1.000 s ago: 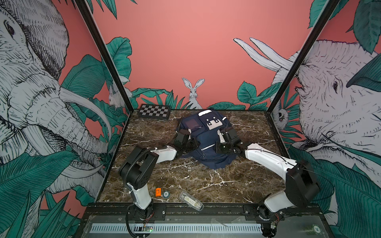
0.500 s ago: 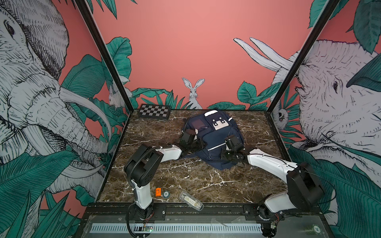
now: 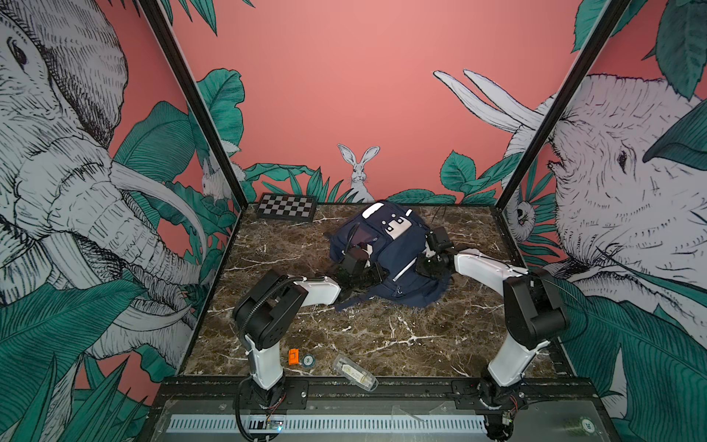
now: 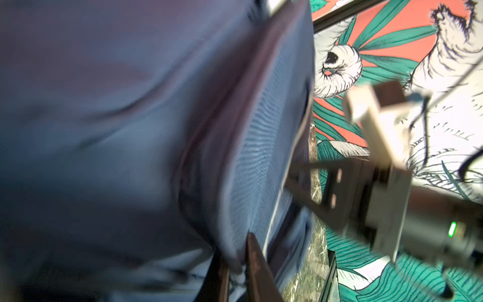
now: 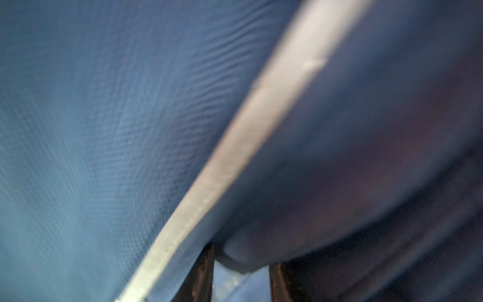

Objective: Pack books, pencil case, and school supplies into a backpack
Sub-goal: Rotate the student bag at the top-center of the table.

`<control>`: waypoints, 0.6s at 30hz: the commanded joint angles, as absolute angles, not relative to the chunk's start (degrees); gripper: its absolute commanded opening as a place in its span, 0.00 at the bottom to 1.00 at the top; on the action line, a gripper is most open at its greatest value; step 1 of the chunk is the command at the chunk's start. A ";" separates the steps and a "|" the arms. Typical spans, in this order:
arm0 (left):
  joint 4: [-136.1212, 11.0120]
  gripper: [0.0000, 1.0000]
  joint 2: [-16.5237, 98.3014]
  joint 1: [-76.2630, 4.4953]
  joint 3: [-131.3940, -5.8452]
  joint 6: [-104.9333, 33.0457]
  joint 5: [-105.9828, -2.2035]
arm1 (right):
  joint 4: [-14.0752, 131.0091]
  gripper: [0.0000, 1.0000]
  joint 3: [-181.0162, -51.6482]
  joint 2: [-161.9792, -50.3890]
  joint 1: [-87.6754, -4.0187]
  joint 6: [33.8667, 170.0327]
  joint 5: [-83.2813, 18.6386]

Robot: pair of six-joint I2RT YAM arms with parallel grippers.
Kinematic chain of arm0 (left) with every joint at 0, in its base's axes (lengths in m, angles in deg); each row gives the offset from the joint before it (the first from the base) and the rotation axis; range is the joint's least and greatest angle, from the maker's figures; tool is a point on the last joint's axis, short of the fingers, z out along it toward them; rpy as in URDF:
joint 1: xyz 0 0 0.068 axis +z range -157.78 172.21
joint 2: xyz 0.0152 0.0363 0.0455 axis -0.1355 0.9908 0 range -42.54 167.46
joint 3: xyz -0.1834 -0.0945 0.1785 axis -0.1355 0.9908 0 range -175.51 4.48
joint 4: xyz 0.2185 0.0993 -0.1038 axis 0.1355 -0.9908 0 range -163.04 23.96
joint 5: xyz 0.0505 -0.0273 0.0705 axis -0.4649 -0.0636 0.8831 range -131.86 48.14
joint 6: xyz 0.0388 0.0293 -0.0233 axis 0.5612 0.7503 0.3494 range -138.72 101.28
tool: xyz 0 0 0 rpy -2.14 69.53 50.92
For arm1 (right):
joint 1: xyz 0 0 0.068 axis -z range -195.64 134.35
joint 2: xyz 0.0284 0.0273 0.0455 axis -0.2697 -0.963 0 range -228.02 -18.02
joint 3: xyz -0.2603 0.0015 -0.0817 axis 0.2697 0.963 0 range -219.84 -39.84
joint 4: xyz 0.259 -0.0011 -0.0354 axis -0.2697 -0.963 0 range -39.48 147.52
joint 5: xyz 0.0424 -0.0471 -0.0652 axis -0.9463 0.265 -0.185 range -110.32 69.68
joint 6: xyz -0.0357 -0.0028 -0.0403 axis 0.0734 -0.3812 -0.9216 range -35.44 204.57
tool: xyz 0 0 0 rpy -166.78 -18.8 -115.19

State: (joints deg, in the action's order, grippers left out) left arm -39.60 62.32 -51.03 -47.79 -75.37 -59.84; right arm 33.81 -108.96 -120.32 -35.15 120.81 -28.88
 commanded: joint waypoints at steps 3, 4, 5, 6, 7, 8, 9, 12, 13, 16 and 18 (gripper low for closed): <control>-42.85 0.28 62.48 -53.56 -47.45 -75.25 -62.46 | 35.40 0.37 -111.35 -116.63 -36.10 117.33 -29.26; -44.59 0.33 61.64 -53.13 -47.84 -74.27 -62.33 | 35.17 0.38 -109.26 -114.53 -37.05 117.18 -28.06; -46.14 0.39 60.95 -52.82 -48.15 -73.19 -61.91 | 34.83 0.40 -106.87 -111.84 -38.28 117.23 -26.73; -47.29 0.43 60.38 -52.57 -48.43 -72.37 -61.65 | 34.80 0.41 -104.86 -110.29 -39.46 117.20 -26.20; -48.25 0.45 59.85 -52.29 -48.64 -71.64 -61.48 | 34.95 0.42 -102.63 -107.24 -40.85 117.66 -25.22; -48.87 0.47 59.40 -52.16 -48.90 -71.00 -61.35 | 34.93 0.42 -100.82 -105.70 -42.13 118.28 -24.32; -49.40 0.47 59.21 -52.02 -49.00 -70.49 -61.05 | 35.03 0.42 -99.48 -104.84 -43.17 118.48 -24.11; -50.74 0.47 58.73 -51.02 -49.24 -69.13 -60.74 | 37.17 0.43 -96.61 -104.02 -45.89 119.02 -24.24; -50.29 0.47 58.62 -50.52 -49.05 -69.24 -61.27 | 37.71 0.43 -96.10 -104.22 -46.35 118.88 -24.18; -48.97 0.47 57.96 -49.43 -48.88 -69.16 -63.56 | 37.98 0.44 -95.38 -104.81 -46.51 117.92 -23.62; -50.47 0.49 56.96 -49.44 -49.59 -68.07 -64.44 | 38.60 0.45 -94.66 -105.04 -46.55 117.31 -23.16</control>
